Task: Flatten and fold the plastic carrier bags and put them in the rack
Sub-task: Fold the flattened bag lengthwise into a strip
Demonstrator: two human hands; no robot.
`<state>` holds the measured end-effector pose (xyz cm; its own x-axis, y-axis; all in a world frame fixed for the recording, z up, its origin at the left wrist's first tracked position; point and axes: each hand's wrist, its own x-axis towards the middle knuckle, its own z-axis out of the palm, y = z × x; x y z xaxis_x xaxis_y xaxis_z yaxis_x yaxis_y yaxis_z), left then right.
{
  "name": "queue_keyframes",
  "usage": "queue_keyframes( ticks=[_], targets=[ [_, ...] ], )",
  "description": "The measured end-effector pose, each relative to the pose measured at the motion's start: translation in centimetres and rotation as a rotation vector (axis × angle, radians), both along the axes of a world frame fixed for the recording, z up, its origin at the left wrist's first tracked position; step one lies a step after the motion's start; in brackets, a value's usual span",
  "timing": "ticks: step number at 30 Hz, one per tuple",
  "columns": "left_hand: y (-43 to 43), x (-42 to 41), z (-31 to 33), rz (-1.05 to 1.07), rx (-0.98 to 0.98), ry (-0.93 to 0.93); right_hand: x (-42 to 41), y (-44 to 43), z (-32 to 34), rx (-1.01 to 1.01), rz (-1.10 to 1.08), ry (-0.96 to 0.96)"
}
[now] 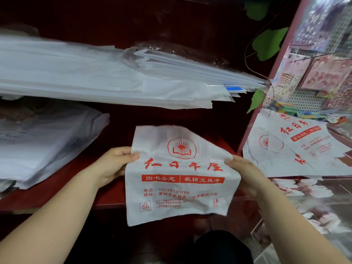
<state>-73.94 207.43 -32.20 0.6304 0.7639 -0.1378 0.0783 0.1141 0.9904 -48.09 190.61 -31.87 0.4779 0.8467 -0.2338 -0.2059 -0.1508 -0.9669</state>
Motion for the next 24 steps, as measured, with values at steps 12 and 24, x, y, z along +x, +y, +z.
queue_keyframes(
  ticks=[12,24],
  targets=[
    [-1.7,-0.8,1.5,-0.069,-0.021,-0.086,-0.3,-2.2,1.0,0.066,0.018,0.029],
    [-2.3,0.5,1.0,0.185,0.252,-0.035,-0.3,-2.4,0.2,0.088,0.075,-0.187]
  ],
)
